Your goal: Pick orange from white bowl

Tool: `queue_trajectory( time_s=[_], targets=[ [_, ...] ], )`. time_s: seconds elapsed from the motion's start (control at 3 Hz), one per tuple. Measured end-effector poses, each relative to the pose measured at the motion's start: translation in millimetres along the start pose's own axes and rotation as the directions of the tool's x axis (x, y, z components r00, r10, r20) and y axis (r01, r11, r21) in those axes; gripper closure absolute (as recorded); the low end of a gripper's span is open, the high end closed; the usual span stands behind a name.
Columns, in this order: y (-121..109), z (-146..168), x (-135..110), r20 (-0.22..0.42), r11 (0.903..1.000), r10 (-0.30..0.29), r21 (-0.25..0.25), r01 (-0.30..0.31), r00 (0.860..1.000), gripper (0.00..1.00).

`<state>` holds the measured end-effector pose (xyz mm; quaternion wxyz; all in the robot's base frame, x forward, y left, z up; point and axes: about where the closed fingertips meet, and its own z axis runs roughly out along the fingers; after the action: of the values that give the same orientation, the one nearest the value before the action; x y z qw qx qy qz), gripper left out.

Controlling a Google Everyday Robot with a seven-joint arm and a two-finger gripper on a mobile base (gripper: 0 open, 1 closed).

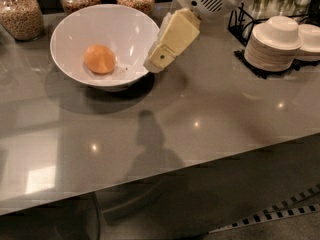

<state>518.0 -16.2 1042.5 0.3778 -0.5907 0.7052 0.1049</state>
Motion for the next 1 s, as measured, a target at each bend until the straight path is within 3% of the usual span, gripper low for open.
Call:
queue_trajectory(
  time_s=[0.33,1.0],
  targets=[
    [-10,11,0,0.004,0.9990,-0.023,0.040,0.022,1.000,0.00],
    [-42,66,-3,0.013,0.9925,-0.088,0.086,0.086,0.996,0.00]
  ],
)
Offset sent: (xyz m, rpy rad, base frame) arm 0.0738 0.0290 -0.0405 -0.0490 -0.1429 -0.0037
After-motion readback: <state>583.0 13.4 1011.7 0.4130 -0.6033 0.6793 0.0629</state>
